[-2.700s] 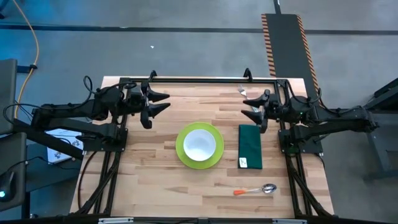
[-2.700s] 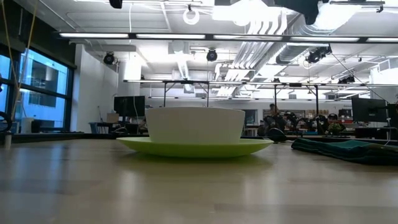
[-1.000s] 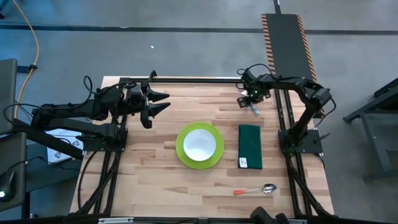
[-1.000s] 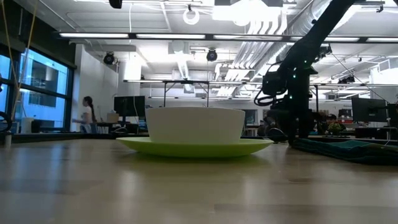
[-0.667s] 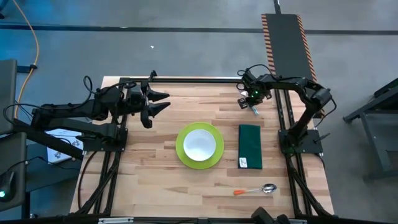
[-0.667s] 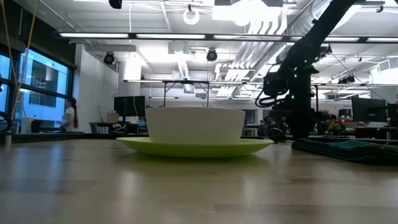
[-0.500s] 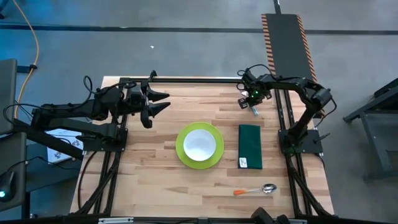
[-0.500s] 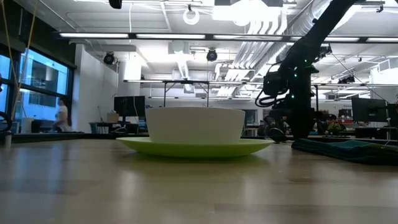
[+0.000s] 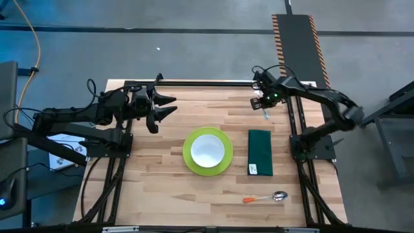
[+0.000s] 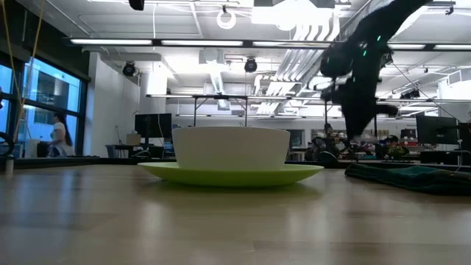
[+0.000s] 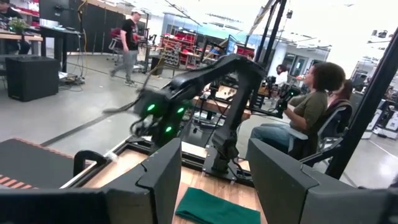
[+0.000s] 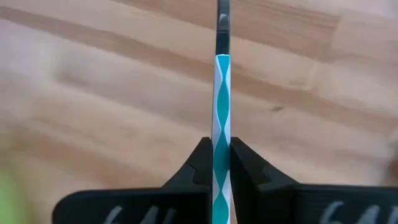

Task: Set table place
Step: Put the fork to the right of the green plate

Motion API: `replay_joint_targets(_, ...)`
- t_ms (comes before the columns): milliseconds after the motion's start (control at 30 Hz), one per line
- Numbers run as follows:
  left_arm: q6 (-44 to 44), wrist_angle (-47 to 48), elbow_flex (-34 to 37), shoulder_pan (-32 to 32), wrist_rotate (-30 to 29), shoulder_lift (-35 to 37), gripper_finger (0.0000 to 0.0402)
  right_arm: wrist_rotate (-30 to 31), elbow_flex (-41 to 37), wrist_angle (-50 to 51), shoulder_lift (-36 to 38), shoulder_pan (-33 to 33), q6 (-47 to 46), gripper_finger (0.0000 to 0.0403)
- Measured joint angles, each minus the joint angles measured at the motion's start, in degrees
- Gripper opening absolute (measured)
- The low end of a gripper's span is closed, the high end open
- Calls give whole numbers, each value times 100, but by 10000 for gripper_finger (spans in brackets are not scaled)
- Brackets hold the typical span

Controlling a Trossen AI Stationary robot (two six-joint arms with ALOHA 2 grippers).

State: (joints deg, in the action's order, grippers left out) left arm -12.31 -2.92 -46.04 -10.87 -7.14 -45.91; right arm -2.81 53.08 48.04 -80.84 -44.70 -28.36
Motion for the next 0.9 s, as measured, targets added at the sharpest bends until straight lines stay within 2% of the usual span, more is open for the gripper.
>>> replay_joint_targets(233, 2, 1, 0, 0, 0, 0, 175, 127, 2, -55, 1564, 1158, -1286, 2)
replay_joint_targets(367, 2, 2, 0, 0, 0, 0, 175, 386, 2, -623, 2279, 2029, -1377, 1)
replay_joint_targets(500, 2, 2, 0, 0, 0, -2, 175, 652, 2, -1705, 2707, 2812, -840, 1)
replay_joint_targets(633, 2, -1, 0, 1, 0, -2, 175, 727, 4, -3038, 2788, 3372, 46, 1)
replay_joint_targets(767, 2, -18, 0, 0, 0, -2, 175, 531, 8, -3987, 2701, 3772, 663, 1)
replay_joint_targets(900, 1, -50, -2, 0, 0, -2, 175, 214, 8, -4268, 2647, 4083, 917, 1)
